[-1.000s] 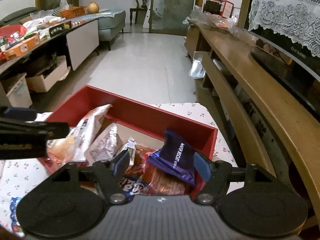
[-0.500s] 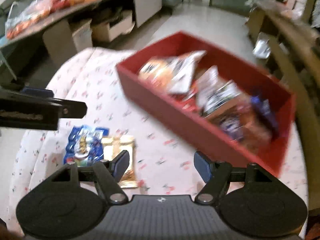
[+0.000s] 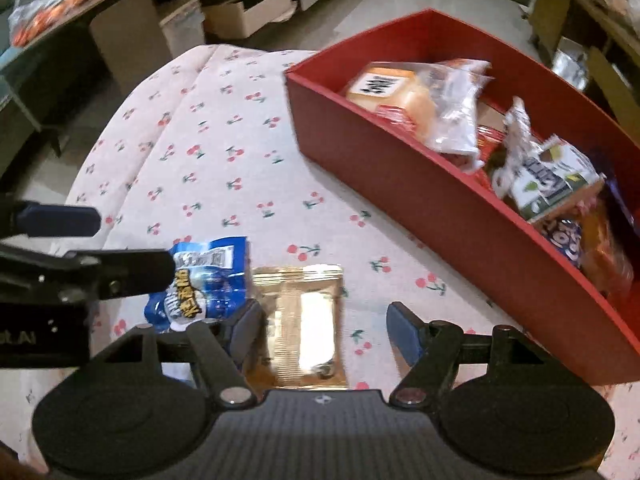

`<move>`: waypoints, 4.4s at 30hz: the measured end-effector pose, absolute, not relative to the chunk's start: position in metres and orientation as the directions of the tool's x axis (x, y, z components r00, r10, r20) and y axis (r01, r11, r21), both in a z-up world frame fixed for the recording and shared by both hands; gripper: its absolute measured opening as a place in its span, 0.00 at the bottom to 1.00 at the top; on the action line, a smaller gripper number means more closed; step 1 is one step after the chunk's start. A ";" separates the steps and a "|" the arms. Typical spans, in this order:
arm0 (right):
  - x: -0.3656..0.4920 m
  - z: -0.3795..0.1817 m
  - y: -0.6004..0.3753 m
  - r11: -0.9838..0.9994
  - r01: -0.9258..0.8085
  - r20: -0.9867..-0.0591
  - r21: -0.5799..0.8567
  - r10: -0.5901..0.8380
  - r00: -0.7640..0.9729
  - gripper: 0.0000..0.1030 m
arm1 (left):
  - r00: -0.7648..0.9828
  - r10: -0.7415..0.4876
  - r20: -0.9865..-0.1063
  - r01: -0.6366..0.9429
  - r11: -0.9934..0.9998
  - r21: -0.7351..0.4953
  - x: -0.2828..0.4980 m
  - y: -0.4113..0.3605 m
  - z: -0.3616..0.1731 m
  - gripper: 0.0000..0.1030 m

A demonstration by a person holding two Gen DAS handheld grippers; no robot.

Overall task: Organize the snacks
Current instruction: 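Grasp the blue sausage pack with left gripper while right grasps gold biscuit, then carry the blue sausage pack and gold biscuit over the red box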

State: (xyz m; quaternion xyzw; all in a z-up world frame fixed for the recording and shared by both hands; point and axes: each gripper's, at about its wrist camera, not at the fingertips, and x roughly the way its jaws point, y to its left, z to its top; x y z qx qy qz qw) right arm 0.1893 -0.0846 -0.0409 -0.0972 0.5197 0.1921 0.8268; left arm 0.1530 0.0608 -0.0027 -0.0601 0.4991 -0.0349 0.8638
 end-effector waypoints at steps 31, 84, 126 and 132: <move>0.140 -0.014 -0.182 0.945 -0.325 -0.872 0.015 0.172 0.458 0.53 | 0.437 0.001 -0.900 0.029 0.999 0.015 0.130 -0.013 -0.044 0.74; 0.119 0.032 -0.167 0.964 -0.239 -0.742 -0.113 0.078 0.665 0.53 | 0.663 -0.124 -0.738 0.150 0.988 -0.030 0.110 -0.031 0.025 0.74; 0.218 0.049 -0.213 0.994 -0.053 -0.681 -0.099 -0.029 0.731 0.53 | 0.746 -0.133 -0.652 0.192 0.981 0.020 0.208 -0.078 0.042 0.73; 0.245 0.030 -0.223 0.997 -0.040 -0.720 -0.062 -0.017 0.694 0.53 | 0.729 -0.129 -0.672 0.189 0.982 0.016 0.230 -0.084 0.024 0.73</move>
